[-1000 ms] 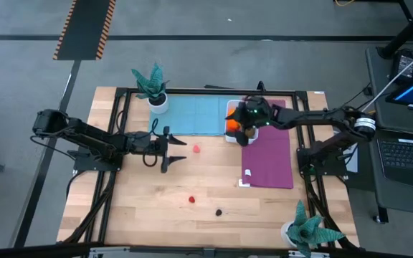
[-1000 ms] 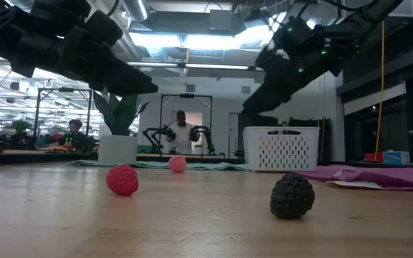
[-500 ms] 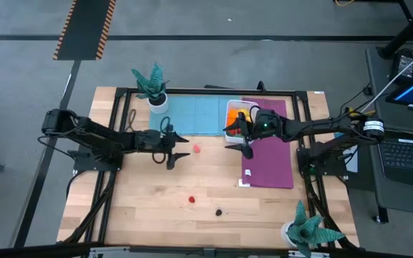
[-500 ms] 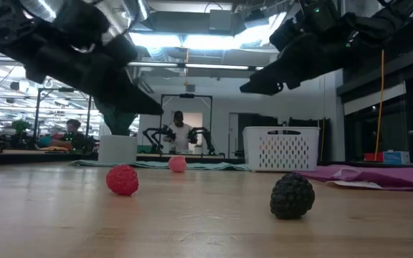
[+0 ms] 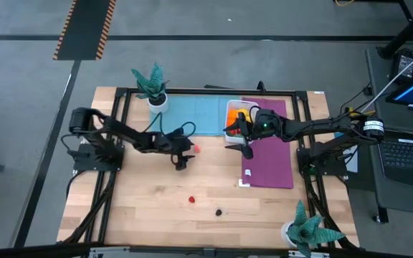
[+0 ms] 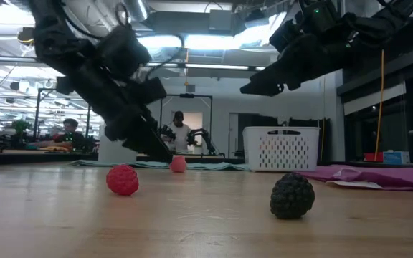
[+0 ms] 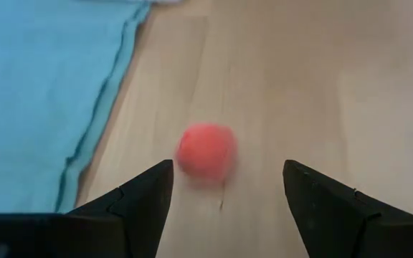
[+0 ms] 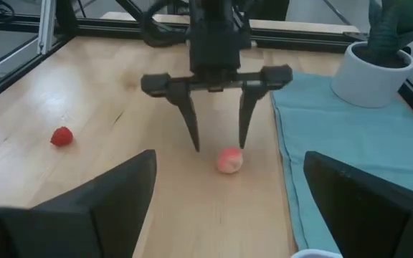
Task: Pick and placing Produce into tupperware
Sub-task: Put the orange peach into the white container
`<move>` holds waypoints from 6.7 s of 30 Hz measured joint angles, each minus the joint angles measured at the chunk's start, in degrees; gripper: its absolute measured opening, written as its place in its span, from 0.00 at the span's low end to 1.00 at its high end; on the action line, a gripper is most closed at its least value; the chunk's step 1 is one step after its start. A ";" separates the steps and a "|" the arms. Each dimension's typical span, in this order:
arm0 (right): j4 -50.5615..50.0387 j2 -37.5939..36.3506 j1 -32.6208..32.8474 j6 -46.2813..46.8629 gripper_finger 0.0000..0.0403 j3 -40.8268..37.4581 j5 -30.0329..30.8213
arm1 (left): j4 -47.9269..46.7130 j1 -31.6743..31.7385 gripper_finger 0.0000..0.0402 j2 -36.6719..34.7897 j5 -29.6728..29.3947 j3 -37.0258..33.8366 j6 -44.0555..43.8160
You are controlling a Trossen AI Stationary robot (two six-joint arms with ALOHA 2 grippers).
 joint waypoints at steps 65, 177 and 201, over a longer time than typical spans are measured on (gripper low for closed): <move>-0.21 0.02 -0.02 2.95 0.88 0.02 0.00 | -0.57 2.05 0.13 -3.31 -0.01 3.27 -2.83; -1.77 16.92 14.16 -21.99 0.31 16.13 21.77 | 8.73 3.32 0.11 -8.45 15.75 3.36 -7.70; -3.10 16.96 14.19 -19.41 0.23 16.87 22.58 | 8.37 3.35 0.31 -8.56 15.47 3.36 -7.23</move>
